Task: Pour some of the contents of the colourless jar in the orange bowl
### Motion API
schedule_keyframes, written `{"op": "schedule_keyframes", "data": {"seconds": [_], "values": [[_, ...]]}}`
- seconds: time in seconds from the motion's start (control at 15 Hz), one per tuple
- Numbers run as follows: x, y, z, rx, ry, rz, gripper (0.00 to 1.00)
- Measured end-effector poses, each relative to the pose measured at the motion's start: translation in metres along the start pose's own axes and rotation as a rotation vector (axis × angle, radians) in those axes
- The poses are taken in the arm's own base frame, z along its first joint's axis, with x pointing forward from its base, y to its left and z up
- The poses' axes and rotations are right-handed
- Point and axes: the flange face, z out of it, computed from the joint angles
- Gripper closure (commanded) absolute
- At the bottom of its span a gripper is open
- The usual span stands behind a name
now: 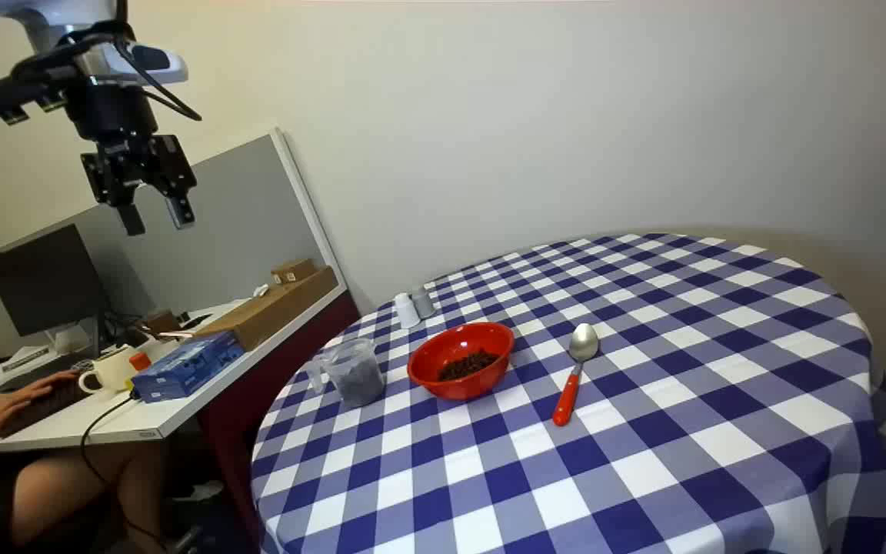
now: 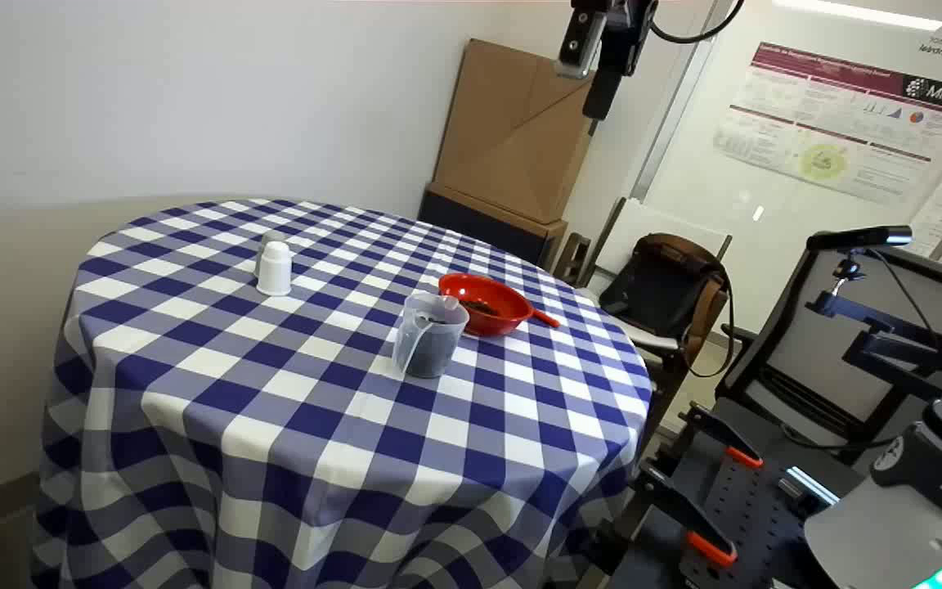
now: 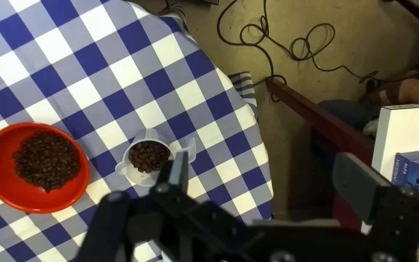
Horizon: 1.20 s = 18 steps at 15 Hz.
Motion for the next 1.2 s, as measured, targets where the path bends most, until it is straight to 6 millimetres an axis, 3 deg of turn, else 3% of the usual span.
{"op": "schedule_keyframes", "data": {"seconds": [0.27, 0.53, 0.93, 1.2], "values": [[0.000, 0.001, 0.000, -0.002, 0.004, 0.013, 0.00], [0.009, -0.001, 0.011, -0.015, 0.085, 0.182, 0.00], [0.025, -0.005, 0.065, -0.043, 0.193, 0.482, 0.00], [0.033, 0.004, 0.108, -0.120, 0.230, 0.672, 0.00]]}}
